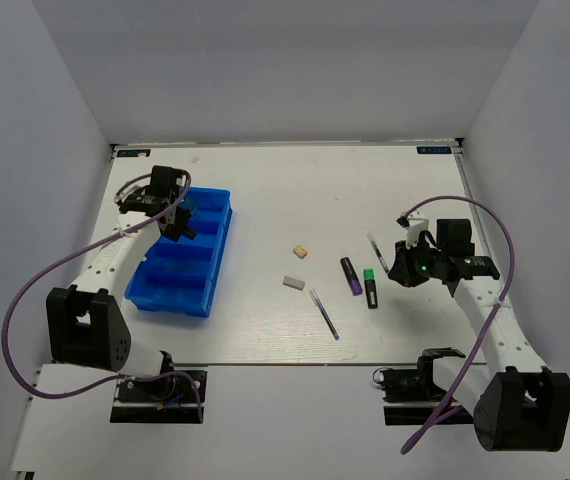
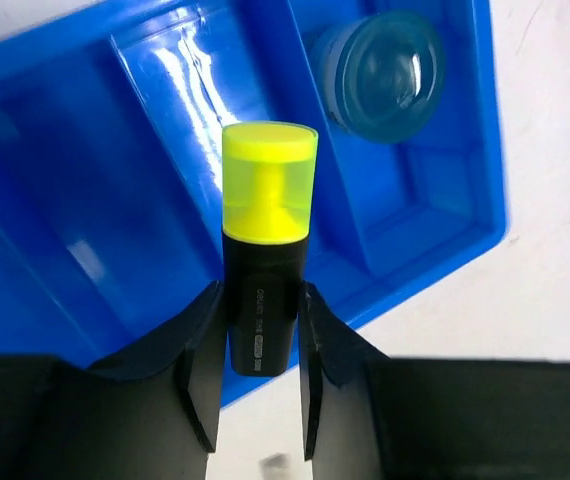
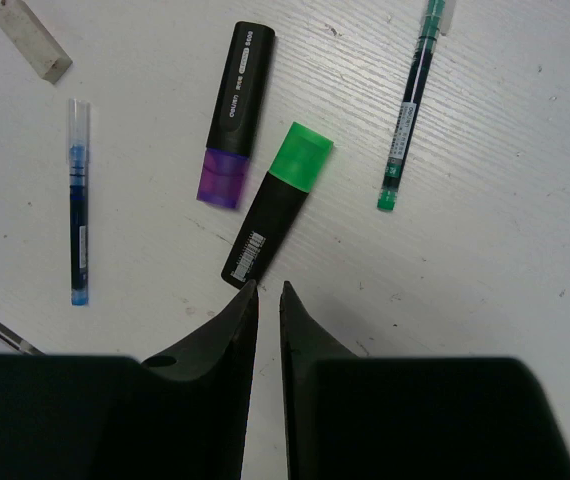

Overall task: Sort the stationery into containers
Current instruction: Place the pen in the storage box.

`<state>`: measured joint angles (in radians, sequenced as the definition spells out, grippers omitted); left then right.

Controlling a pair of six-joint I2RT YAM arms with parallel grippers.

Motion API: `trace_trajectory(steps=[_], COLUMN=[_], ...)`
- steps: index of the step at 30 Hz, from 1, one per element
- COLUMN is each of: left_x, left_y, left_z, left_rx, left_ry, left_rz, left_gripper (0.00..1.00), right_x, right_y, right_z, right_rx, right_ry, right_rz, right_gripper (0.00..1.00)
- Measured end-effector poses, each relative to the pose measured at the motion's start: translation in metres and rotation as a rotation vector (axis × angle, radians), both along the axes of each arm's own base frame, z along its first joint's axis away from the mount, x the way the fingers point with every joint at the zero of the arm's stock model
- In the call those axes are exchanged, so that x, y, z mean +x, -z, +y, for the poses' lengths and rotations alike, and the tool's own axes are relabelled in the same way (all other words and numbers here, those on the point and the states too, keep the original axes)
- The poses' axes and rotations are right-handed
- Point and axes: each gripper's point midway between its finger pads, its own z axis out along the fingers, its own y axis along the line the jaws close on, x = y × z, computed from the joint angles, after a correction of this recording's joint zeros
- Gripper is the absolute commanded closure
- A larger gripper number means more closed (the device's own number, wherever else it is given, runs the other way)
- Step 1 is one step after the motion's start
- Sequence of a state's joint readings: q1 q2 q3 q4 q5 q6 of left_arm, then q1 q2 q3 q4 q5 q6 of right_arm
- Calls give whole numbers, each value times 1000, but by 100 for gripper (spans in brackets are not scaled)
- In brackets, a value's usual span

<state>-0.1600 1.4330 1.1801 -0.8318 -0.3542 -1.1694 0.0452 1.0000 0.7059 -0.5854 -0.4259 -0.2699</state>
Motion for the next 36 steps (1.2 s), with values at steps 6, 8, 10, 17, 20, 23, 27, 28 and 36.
trace_trajectory(steps=[6, 8, 10, 17, 20, 23, 27, 28, 36], left_x=[18, 25, 33, 59, 65, 66, 66, 66, 67], left_y=[9, 19, 29, 42, 41, 42, 44, 45, 43], left_z=[6, 9, 9, 11, 13, 13, 12, 12, 7], left_rx=[-125, -139, -160, -182, -179, -179, -179, -178, -175], left_ry=[-224, -277, -352, -454, -463, -463, -463, -461, -405], left_rz=[-49, -35, -33, -61, -77, -78, -82, -79, -84], left_gripper=[99, 99, 99, 93, 67, 50, 36, 36, 100], right_x=[0, 0, 0, 0, 0, 0, 0, 0, 0], right_y=[0, 0, 0, 0, 0, 0, 0, 0, 0], right_z=[0, 0, 0, -1, -1, -1, -1, -1, -1], right_rx=[0, 0, 0, 2, 2, 2, 2, 2, 2], right_ry=[0, 0, 1, 4, 5, 5, 5, 5, 4], right_rz=[0, 0, 0, 0, 0, 0, 0, 1, 1], right_gripper=[82, 82, 81, 81, 81, 81, 81, 81, 83])
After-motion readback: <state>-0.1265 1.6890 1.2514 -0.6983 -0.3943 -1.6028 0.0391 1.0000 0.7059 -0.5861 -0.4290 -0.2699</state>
